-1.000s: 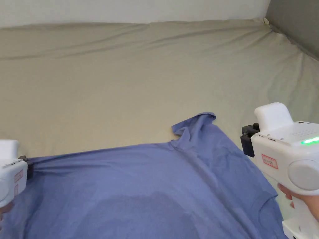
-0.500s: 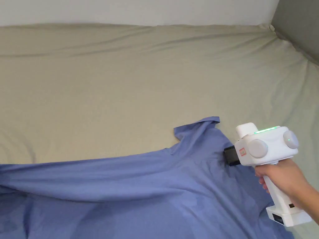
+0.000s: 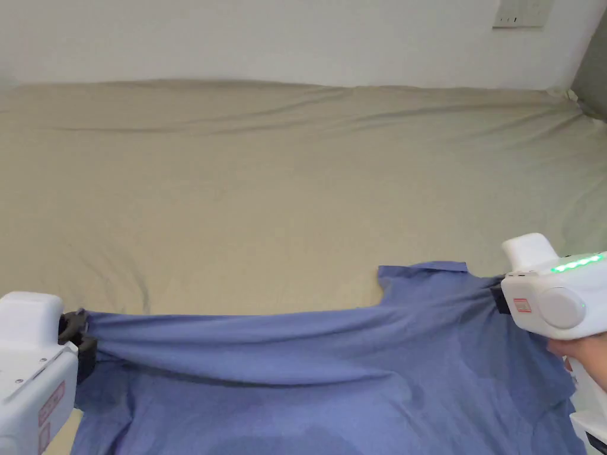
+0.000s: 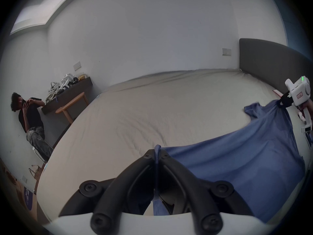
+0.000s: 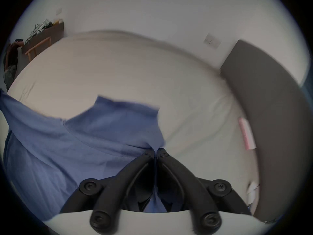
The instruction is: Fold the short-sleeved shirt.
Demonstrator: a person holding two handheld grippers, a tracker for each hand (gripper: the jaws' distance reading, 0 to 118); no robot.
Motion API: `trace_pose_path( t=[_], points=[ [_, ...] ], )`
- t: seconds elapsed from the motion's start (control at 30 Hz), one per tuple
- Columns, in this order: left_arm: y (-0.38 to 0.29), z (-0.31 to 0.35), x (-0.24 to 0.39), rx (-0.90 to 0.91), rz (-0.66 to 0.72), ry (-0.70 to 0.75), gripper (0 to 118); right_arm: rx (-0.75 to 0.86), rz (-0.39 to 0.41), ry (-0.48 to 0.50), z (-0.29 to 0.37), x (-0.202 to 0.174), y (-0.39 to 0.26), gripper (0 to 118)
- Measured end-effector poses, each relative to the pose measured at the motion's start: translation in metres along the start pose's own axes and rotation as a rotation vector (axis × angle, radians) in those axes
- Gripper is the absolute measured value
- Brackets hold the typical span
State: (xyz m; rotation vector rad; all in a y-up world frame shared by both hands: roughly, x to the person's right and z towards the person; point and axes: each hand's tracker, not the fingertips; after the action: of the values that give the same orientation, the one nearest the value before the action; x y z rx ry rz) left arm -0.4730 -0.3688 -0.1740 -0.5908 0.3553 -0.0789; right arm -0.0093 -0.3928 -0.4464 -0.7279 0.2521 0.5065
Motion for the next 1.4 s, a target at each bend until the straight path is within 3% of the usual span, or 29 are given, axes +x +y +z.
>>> trace_pose_path(
  t=[0.07,0.2,0.47,0.63,0.7,0.83,1.1,1.4],
  points=[
    [0.014,0.016,-0.007,0.056,-0.014,0.019,0,0.105,0.036,-0.063,0.041,0.009,0.004,4],
    [0.053,0.065,-0.021,0.179,0.003,0.063,0,0.253,-0.04,-0.079,0.126,0.029,0.007,4],
    [0.11,0.19,-0.033,0.42,0.02,0.135,0,0.553,-0.023,-0.231,0.286,0.051,0.003,4],
    [0.13,0.261,-0.041,0.544,0.043,0.171,0,0.669,-0.085,-0.244,0.366,0.07,0.008,4],
    [0.141,0.282,-0.045,0.585,0.071,0.176,0,0.713,-0.068,-0.315,0.391,0.073,0.011,4],
    [0.165,0.313,-0.048,0.659,0.086,0.198,0,0.809,-0.066,-0.372,0.433,0.082,0.023,4],
    [0.209,0.353,-0.056,0.762,0.091,0.222,0,0.896,-0.113,-0.378,0.491,0.116,0.054,4],
    [0.273,0.338,-0.063,0.788,0.111,0.218,0,0.932,-0.116,-0.416,0.495,0.13,0.114,4]
  ],
)
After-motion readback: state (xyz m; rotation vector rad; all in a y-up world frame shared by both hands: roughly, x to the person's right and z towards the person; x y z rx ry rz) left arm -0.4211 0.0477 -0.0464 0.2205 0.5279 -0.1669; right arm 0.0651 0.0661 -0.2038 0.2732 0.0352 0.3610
